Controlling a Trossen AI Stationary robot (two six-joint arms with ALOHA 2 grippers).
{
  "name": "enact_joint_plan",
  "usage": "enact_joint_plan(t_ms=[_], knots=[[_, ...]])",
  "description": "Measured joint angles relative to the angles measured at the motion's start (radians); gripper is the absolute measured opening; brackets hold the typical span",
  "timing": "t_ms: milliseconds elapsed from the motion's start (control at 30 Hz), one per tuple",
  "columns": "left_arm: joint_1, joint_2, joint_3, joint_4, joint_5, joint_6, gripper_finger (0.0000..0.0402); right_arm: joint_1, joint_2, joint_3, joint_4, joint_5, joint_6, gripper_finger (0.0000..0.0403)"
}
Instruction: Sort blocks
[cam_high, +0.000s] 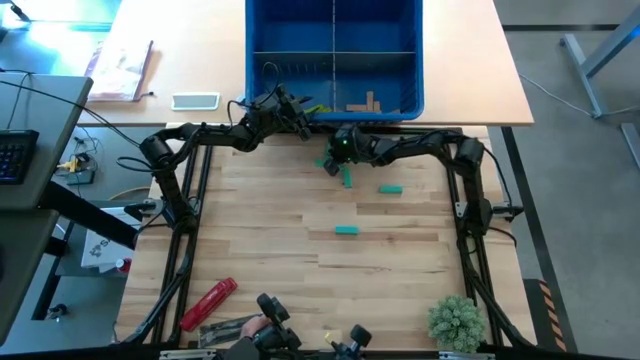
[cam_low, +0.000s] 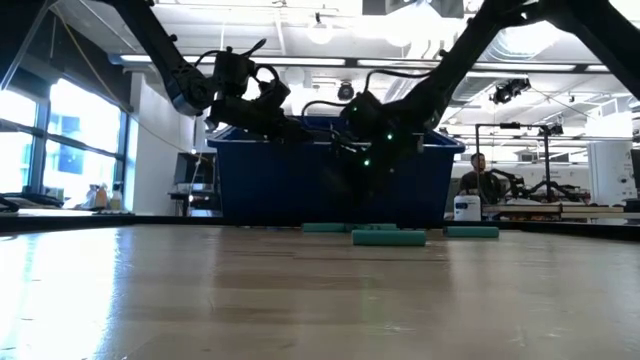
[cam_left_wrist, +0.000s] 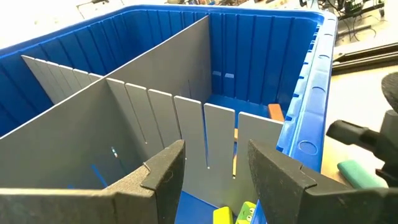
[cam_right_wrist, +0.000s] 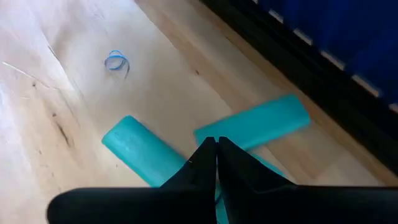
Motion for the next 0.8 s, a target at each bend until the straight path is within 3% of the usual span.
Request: enact_joint_plan(t_ms=[267, 467, 800], knots=[[0.0, 0.0, 0.0, 0.0, 0.0, -0.009, 0.0157, 0.01, 0.009, 0.0, -0.046, -0.015, -0.083, 0.0], [0.0, 0.0, 0.0, 0.0, 0.0, -0.009, 0.0157, 0.044, -0.035, 0.035, -0.243, -0.141, -0.061, 0.0], [0.0, 0.0, 0.0, -0.001, 0.0, -0.01, 0.0157, 0.038, 0.012, 0.065, -0.081, 0.114, -0.04, 0.0]])
